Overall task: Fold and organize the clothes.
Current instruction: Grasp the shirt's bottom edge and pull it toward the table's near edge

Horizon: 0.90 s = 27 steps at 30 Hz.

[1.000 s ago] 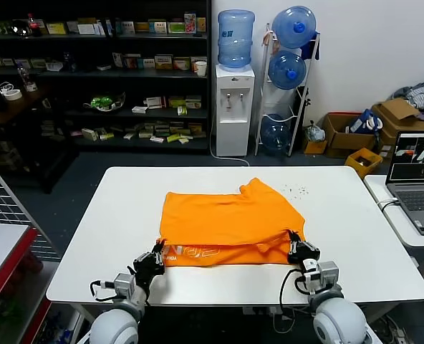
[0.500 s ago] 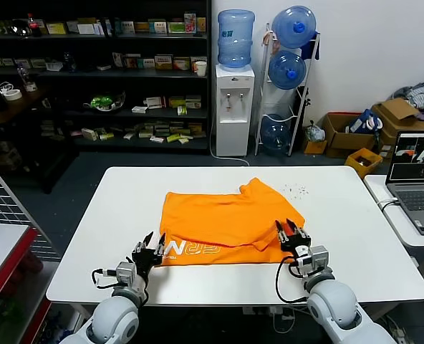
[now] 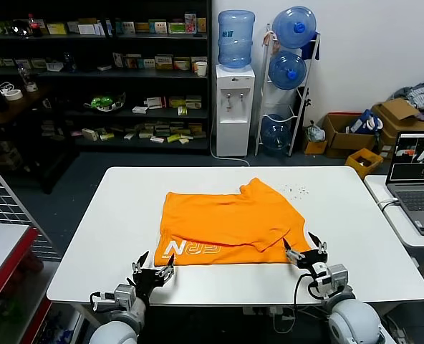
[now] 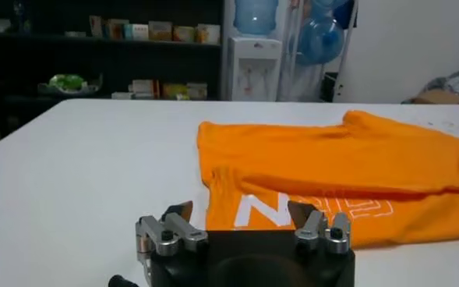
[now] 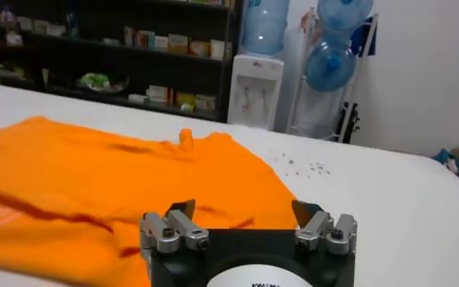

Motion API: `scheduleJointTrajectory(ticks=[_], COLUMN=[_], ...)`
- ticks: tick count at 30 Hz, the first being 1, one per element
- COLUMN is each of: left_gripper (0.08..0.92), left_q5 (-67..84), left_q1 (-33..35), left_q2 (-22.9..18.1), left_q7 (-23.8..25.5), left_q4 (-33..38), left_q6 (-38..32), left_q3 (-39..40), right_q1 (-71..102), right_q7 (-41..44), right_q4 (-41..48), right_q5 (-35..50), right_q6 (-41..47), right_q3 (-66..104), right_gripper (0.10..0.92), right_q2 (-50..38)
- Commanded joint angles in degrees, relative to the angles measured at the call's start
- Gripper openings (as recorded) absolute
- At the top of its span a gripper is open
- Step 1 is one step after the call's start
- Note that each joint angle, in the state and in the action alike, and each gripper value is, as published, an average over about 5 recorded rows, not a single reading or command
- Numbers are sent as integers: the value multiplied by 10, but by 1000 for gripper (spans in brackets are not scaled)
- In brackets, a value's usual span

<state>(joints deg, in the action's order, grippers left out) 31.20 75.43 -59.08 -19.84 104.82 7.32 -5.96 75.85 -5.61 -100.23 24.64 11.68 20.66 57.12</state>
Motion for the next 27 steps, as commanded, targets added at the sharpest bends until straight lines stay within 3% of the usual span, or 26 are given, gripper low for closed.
scheduleJointTrajectory(ticks=[1,14,21,27], left_gripper=[822,823,804,649], left_q5=[3,13,13,11], left_q1=[7,-6,-9,-8], left_q2=[-12,-6,-6,-7], left_q7=[13,11,6,5], left_q4=[-33,-36,-31,-31], left_q6=[11,23,23,23], left_q3=[-11,-8,-5,0], right_q1=[21,9,8,10], right_q7=[6,0,0,-4], right_q4=[6,13,12,11], right_q5=[36,70,76,76], right_q6=[48,80,80,78], right_q3=[24,13,10,11], right_gripper=[823,812,635,462], right_q2=[-4,3,2,1])
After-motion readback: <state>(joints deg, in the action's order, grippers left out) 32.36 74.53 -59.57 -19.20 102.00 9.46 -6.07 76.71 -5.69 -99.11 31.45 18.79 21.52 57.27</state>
